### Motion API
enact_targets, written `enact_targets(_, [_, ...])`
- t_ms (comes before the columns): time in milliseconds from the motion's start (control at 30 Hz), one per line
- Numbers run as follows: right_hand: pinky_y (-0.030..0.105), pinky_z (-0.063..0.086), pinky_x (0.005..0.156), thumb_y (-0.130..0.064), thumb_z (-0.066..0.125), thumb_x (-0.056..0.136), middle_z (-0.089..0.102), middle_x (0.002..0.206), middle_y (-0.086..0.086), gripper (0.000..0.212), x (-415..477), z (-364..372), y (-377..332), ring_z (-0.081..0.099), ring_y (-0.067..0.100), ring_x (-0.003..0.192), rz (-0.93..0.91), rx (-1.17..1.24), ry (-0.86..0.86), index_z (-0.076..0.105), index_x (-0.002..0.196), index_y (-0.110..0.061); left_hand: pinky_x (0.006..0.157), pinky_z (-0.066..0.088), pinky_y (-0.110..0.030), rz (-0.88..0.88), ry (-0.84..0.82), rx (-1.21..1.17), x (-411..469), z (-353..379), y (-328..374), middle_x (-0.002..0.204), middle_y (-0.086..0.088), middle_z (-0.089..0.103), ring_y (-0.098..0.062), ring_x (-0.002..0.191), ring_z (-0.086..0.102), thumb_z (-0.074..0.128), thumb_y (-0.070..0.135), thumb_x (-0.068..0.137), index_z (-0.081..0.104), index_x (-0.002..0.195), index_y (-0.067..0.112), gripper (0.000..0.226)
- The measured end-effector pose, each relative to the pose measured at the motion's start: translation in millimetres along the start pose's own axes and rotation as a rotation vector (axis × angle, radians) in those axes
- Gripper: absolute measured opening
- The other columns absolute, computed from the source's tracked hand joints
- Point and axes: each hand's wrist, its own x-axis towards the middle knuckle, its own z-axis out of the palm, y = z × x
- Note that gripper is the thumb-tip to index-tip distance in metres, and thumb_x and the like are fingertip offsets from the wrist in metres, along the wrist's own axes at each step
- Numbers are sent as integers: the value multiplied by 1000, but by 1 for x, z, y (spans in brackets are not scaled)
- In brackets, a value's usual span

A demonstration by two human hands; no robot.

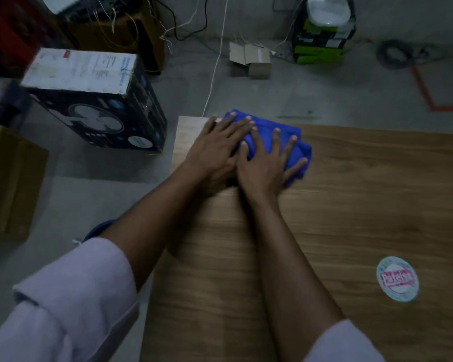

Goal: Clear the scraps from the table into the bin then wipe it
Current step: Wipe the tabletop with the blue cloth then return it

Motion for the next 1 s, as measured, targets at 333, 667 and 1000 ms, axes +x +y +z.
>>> enact_targets(333, [49,-20,121,-49,59,95,36,163,-15,35,21,5,-47,5,13,158,-593,120,-470,64,129,-51,127,0,-51,-815,-44,-52,-72,-9,42,171,-13,1,-43,155,3,42,47,100,5,162,6,83])
enact_targets(667, [48,-6,126,-47,62,96,35,163,-18,43,46,-45,49,8,11,158,-639,52,-447,58,138,-49,127,-8,-46,-597,-107,-84,-39,-2,109,170,-15,-7,-37,156,-14,35,36,105,-1,162,5,73])
enact_targets(1000, [50,33,115,-45,56,95,41,160,13,50,-22,-112,132,39,37,145,35,20,339,58,144,-32,121,17,-43,188,137,-294,16,-10,179,155,-11,48,-34,148,36,58,25,89,54,145,11,58])
